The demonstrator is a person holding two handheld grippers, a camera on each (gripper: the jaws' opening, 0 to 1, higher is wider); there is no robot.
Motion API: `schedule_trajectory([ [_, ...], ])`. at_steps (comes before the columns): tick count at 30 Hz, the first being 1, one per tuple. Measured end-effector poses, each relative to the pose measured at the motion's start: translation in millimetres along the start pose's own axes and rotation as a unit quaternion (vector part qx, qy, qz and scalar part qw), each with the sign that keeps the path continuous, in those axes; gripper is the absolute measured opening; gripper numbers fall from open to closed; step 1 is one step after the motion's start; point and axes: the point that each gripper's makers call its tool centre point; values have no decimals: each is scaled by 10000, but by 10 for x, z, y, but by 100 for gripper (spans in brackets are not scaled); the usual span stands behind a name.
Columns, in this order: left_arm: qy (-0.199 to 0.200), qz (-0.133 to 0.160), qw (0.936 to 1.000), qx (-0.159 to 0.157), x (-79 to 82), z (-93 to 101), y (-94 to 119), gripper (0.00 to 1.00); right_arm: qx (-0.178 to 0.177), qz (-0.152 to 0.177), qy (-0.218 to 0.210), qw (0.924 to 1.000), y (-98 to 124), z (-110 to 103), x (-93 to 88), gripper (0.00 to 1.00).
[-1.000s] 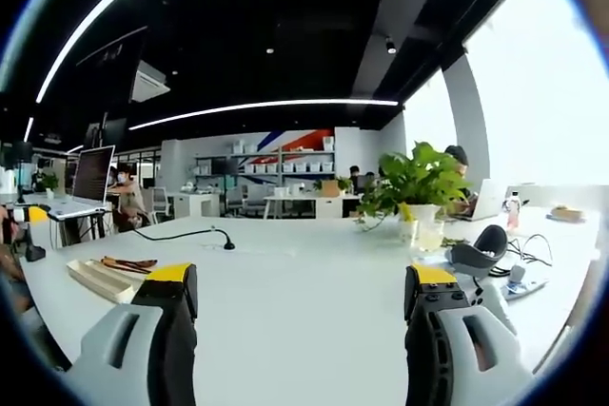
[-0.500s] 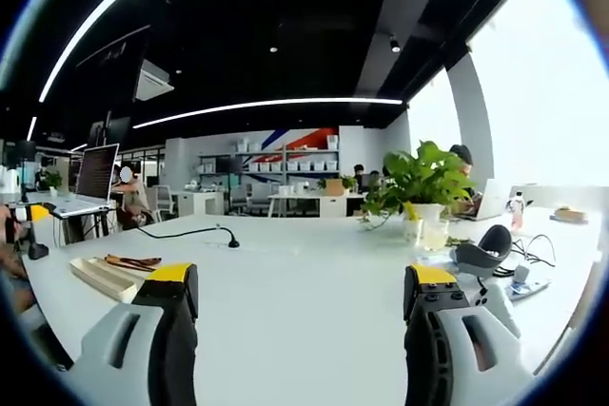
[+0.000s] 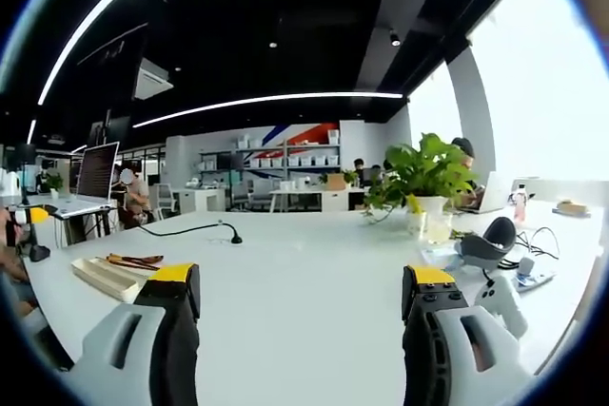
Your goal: Arrange the utensils inside the cutlery case until each visible utensil rests in its matching compartment.
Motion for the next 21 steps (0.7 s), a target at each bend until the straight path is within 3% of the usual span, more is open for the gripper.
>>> schedule_trajectory([
  [3,-24,62,10000,32,22,-16,0,98,84,-9,3,10000,4,-39,2,91],
  [7,-56,-135,9998,117,-63,-65,-4,97,82,53,27,9999,-2,-43,45,91],
  [12,-116,-89,9991,390,-41,-205,42,97,210,29,152,9997,-62,-145,117,91],
  [21,-92,-94,9995,292,-53,-188,26,97,394,130,474,9980,-194,-340,366,91],
])
Point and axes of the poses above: the point that each gripper's makers call its tool centre point, and the gripper's own axes: y roughly backward along the fingers, z roughly to its right, x roughly out of its top, and after that the axes turned 3 degrees about -z, right-handed
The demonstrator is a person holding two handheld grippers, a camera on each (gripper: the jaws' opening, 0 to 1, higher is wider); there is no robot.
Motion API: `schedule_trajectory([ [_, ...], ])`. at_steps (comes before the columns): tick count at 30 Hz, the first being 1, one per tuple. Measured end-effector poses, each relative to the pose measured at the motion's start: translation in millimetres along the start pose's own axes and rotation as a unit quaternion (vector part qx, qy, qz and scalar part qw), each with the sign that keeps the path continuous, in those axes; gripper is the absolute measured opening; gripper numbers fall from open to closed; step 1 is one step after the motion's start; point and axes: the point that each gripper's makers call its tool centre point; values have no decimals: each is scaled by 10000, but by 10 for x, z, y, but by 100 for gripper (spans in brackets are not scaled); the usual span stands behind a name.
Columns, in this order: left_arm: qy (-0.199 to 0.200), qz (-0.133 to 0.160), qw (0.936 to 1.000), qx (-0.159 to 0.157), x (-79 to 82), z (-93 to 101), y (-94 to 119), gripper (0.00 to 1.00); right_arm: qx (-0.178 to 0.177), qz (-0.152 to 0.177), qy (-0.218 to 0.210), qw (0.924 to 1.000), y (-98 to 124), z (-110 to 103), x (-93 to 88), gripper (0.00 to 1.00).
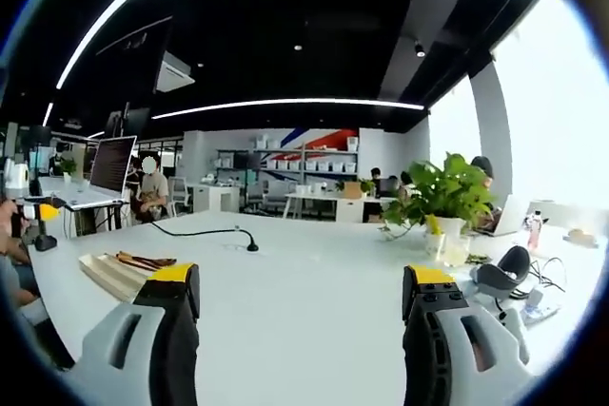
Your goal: Arrange the utensils inside the cutlery case until each visible utensil rests in its matching compartment.
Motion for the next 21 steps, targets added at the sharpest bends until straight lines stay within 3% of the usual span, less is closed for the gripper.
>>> schedule_trajectory([
  [3,24,59,10000,52,3,-5,-19,95,-42,94,119,9999,-108,-28,133,91],
  [12,74,42,9998,-156,-4,98,-43,95,729,277,44,9969,-423,-436,464,90],
  [21,93,34,9999,-39,-17,-26,-5,95,1181,132,260,9926,-633,-725,551,89],
])
Point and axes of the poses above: the point that each gripper's makers call its tool centre point, and the gripper's own axes: y roughly backward along the fingers, z roughly to its right, x roughly out of its top, and after that the axes turned 3 degrees about -z, right-handed
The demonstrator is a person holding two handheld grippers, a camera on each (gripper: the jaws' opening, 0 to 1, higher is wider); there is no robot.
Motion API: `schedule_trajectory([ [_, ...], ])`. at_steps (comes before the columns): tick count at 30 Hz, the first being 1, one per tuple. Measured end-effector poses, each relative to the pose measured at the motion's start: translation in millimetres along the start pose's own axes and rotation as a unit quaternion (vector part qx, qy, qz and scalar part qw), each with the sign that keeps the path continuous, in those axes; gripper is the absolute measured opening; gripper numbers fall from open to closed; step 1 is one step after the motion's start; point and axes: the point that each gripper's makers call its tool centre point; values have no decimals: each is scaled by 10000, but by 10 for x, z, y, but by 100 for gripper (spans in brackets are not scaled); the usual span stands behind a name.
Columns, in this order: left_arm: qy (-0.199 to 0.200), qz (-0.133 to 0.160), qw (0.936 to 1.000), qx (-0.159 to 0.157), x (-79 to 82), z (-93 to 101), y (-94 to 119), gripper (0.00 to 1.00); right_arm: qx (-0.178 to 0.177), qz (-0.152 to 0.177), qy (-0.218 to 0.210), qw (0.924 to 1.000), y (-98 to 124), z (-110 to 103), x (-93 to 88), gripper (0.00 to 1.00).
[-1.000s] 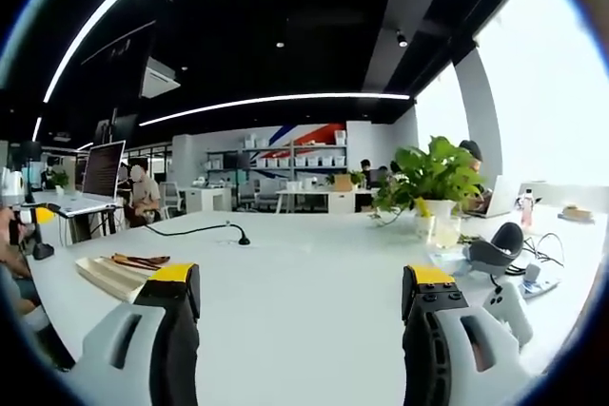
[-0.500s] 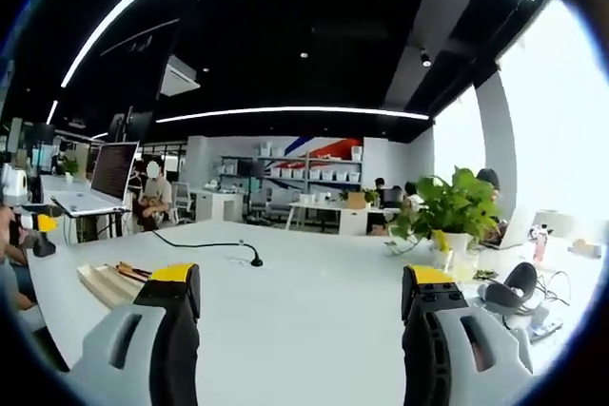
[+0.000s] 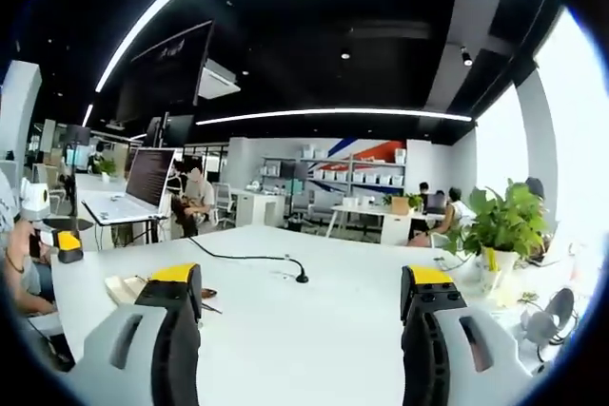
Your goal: Arrange the utensils inside the cutlery case until each visible utensil rests in its matching compartment.
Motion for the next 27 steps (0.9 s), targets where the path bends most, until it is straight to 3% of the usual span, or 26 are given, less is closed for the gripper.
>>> schedule_trajectory([
  [6,70,-40,9999,126,-35,-96,10,94,432,-133,326,9984,-143,-208,37,88],
  [12,55,-9,9999,107,-4,-73,30,94,944,-118,114,9954,-269,-412,68,79],
  [19,25,-51,9999,97,-20,-77,18,94,1288,-176,287,9911,-425,-626,118,82],
  [27,15,-116,9998,172,-48,-132,24,94,1882,-464,504,9797,-659,-946,49,82],
])
Point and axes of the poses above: the point that each gripper's makers call its tool centre point, and the gripper's own axes: y roughly backward along the fingers, z roughly to its right, x roughly out of its top, and after that the axes turned 3 degrees about -z, right-handed
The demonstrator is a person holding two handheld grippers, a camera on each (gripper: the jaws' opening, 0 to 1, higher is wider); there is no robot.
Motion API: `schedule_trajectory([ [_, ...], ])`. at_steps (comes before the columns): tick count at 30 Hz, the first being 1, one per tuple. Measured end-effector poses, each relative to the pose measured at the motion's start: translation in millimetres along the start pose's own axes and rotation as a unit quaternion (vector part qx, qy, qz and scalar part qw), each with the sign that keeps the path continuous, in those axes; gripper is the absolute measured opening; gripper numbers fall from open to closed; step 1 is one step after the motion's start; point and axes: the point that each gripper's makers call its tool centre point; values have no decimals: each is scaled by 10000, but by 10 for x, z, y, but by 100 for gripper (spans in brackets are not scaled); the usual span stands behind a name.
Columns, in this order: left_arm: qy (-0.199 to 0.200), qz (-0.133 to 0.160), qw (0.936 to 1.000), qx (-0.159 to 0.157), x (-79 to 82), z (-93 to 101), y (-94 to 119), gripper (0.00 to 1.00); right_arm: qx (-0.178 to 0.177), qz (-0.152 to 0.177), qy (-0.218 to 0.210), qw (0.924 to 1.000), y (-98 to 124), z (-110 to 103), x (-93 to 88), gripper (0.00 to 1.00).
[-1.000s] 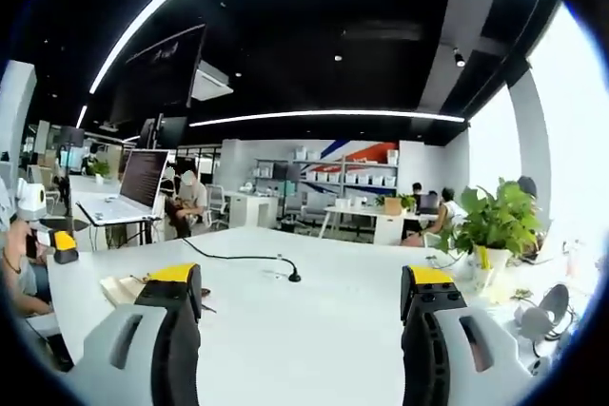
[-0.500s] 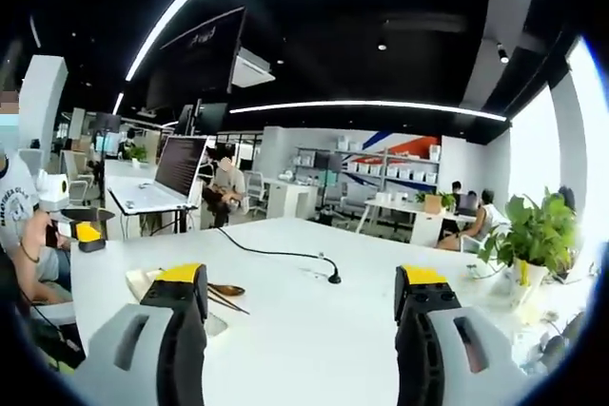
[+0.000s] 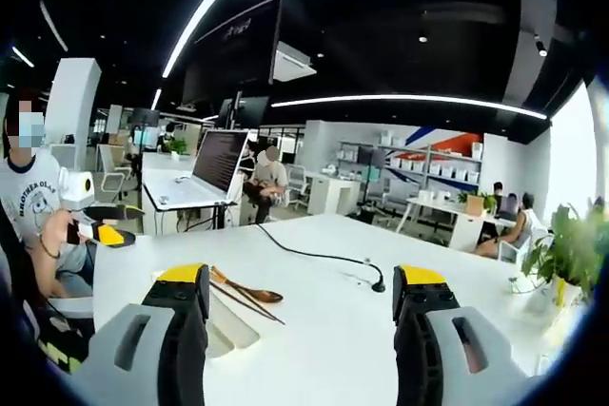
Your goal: Arrange the utensils inside the cutlery case until each visible utensil rests in its matching compartment.
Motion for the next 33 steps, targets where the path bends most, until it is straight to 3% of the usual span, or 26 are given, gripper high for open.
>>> schedule_trajectory([
  [4,16,-73,10000,17,-42,-7,-20,94,211,-233,139,9994,-179,-81,-57,80],
  [6,-201,-285,9994,38,-102,-5,-19,92,325,-351,148,9987,-288,-116,-84,80],
  [8,-412,-281,9986,171,-89,-28,-20,93,483,-491,28,9976,-396,-154,-120,80],
  [20,-272,-323,9991,28,-115,-5,-44,92,1036,-1331,520,9843,-982,-370,-328,77],
  [24,-208,-290,9993,-108,-97,60,-44,92,1352,-1926,863,9681,-1118,-558,-515,79],
  [26,45,-200,9991,-374,-67,151,-37,91,1371,-2058,1147,9621,-1244,-603,-556,78],
  [33,-204,-240,9992,-246,-52,121,-3,90,1523,-2597,1467,9422,-1617,-796,-803,71],
])
Point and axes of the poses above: the point that each gripper's makers call its tool centre point, and the gripper's own axes: y roughly backward along the fingers, z roughly to its right, x roughly out of its top, and after that the axes turned 3 degrees about -z, right-handed
